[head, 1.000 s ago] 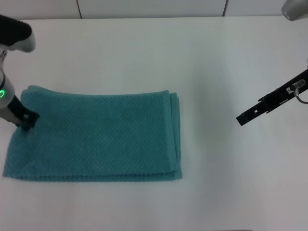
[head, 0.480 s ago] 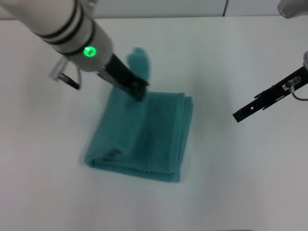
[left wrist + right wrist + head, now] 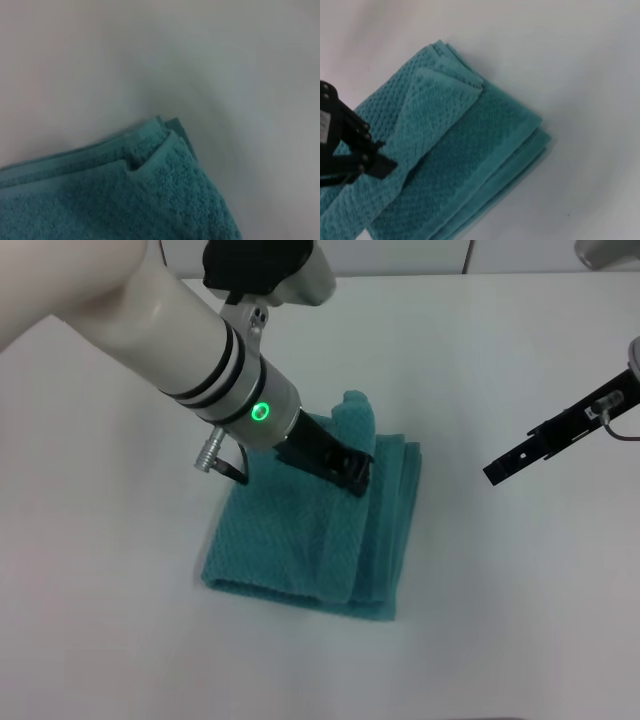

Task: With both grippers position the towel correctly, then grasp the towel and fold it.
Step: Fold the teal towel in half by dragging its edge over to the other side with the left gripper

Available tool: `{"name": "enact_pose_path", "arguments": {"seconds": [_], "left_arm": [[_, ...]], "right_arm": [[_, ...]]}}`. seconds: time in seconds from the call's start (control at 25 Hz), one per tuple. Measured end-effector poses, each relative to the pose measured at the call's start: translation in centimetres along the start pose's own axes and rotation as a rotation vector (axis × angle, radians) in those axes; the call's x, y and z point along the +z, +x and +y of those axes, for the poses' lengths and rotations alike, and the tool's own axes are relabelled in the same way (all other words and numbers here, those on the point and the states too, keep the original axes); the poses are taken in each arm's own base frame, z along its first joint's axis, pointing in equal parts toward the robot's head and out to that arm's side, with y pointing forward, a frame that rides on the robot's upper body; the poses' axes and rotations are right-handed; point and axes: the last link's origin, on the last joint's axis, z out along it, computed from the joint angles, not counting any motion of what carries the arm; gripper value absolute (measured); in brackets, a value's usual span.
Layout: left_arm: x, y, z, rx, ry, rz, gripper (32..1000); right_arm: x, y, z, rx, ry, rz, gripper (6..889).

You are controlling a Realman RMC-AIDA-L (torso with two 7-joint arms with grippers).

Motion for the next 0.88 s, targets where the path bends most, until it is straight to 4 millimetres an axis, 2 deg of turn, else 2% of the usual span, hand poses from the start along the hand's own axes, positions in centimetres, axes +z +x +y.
{"name": "enact_pose_path", "arguments": {"seconds": [0.48, 0.68, 0.88], "left_arm": [[0.02, 0.02, 0.53, 0.000, -0.084, 0.022, 207], [0.05, -0.02, 0.46, -0.003, -0.084, 0.021, 439], [0.04, -0.03, 0.39, -0.006, -0.083, 0.020, 621]], "right_arm": [[0.02, 0.18, -0.02, 0.003, -0.003, 0.004, 874], [0.04, 0.22, -0.04, 0.004, -0.003, 0.004, 874], [0.06, 0.32, -0.09, 0.006, -0.003, 0.005, 874]]}}
